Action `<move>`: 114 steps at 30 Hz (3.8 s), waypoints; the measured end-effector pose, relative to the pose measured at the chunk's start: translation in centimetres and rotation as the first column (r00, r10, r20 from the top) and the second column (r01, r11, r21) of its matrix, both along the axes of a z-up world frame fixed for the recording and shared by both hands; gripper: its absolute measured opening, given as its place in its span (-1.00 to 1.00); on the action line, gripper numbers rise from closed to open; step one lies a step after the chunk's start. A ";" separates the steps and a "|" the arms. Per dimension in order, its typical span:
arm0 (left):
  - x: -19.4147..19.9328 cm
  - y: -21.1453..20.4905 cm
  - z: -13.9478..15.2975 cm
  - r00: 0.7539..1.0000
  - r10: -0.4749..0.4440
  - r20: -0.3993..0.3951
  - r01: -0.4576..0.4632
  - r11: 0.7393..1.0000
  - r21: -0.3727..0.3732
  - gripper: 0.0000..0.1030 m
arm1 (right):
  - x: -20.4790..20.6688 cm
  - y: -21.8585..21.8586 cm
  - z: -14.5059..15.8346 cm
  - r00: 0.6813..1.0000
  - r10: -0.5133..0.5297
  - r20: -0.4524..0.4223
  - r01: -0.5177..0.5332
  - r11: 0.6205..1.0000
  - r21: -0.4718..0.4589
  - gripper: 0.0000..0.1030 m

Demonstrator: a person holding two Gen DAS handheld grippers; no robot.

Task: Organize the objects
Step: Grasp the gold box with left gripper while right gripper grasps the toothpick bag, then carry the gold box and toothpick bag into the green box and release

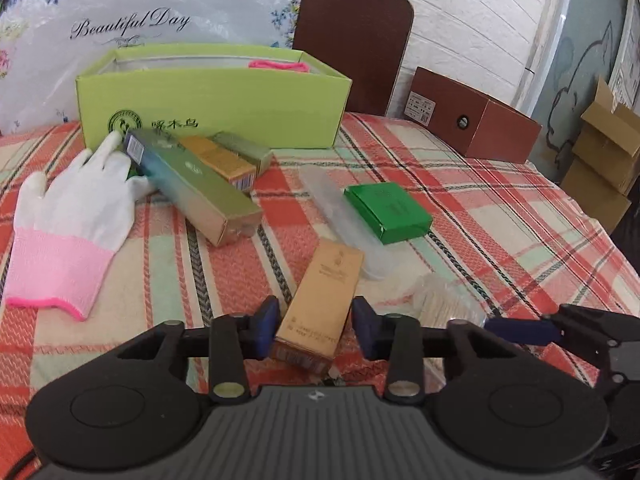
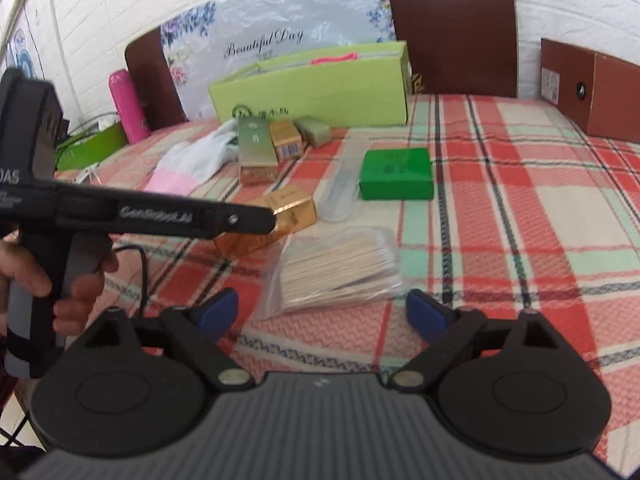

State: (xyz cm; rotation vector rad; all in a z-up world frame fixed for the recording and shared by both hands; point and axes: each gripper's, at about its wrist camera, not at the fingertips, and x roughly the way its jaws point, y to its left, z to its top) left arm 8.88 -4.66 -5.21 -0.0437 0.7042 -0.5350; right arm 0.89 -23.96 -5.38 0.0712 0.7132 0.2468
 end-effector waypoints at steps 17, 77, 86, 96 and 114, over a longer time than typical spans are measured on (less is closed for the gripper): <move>-4.1 5.0 0.3 0.983 0.177 -0.050 -0.180 0.982 -0.061 -0.29 | 4.4 4.8 -1.0 0.990 0.120 0.073 -0.113 0.989 -0.099 0.66; 11.9 5.2 11.9 0.939 0.263 0.223 -0.233 0.961 -0.151 -0.39 | 17.5 3.1 9.4 0.924 0.008 0.383 0.016 0.998 -0.058 -0.51; 19.0 4.9 10.5 0.923 0.295 0.246 -0.267 0.953 -0.143 -0.17 | 26.4 4.1 7.9 0.926 -0.014 0.377 0.037 0.998 -0.056 -0.33; 18.5 5.4 8.4 0.919 0.305 0.250 -0.290 0.952 -0.096 0.57 | 26.3 3.6 5.0 0.935 -0.019 0.353 0.068 0.990 -0.126 0.89; 6.8 3.5 11.7 0.920 0.301 0.249 -0.315 0.949 0.015 0.65 | 14.4 1.6 10.9 0.893 -0.049 0.447 0.054 0.999 0.000 1.00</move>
